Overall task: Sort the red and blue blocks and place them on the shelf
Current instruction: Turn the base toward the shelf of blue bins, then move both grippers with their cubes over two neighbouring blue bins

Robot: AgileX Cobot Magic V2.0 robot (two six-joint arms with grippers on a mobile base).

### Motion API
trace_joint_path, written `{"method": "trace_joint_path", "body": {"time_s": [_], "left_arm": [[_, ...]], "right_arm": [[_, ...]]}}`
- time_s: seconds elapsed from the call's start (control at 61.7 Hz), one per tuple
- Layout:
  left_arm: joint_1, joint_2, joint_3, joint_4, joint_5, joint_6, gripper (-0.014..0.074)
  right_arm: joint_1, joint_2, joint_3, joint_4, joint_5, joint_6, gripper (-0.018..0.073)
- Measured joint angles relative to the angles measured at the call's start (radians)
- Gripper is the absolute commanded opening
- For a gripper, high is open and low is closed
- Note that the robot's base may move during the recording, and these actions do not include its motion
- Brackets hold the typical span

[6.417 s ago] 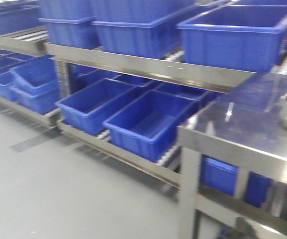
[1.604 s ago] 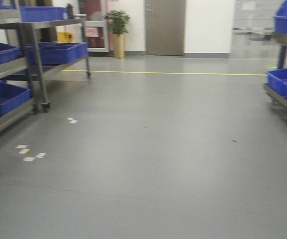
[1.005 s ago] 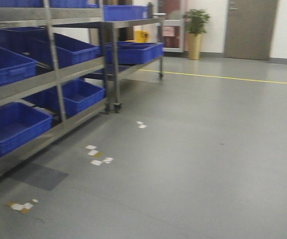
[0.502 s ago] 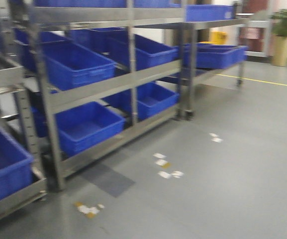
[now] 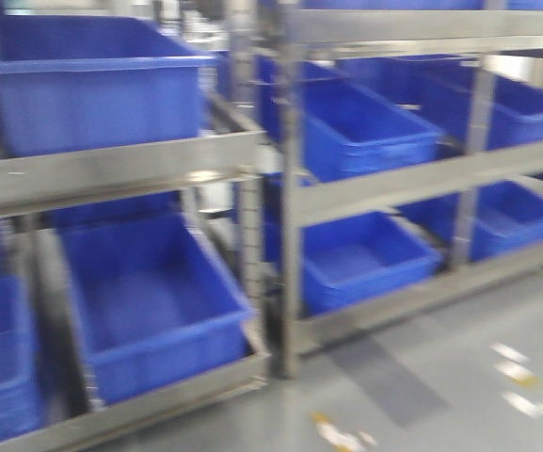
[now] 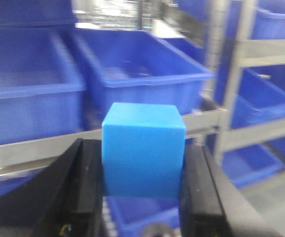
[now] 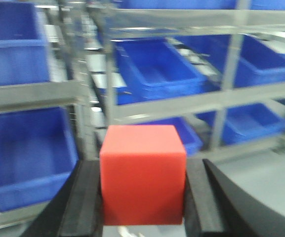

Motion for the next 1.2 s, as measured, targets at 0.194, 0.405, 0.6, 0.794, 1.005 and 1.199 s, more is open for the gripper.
{"method": "trace_joint_path", "body": {"time_s": [0.194,0.405,0.6,0.794,1.005,1.199], "left_arm": [[0.000,0.000,0.000,0.000,0.000,0.000,0.0124],[0.000,0.000,0.000,0.000,0.000,0.000,0.0124],[0.000,0.000,0.000,0.000,0.000,0.000,0.0124],[0.000,0.000,0.000,0.000,0.000,0.000,0.0124],[0.000,0.000,0.000,0.000,0.000,0.000,0.0124],[0.000,0.000,0.000,0.000,0.000,0.000,0.0124]], "right_arm": [[0.000,0.000,0.000,0.000,0.000,0.000,0.0113],[0.000,0.000,0.000,0.000,0.000,0.000,0.0113],[0.000,0.000,0.000,0.000,0.000,0.000,0.0113],[0.000,0.000,0.000,0.000,0.000,0.000,0.0113],[0.000,0.000,0.000,0.000,0.000,0.000,0.0113],[0.000,0.000,0.000,0.000,0.000,0.000,0.0113]]}}
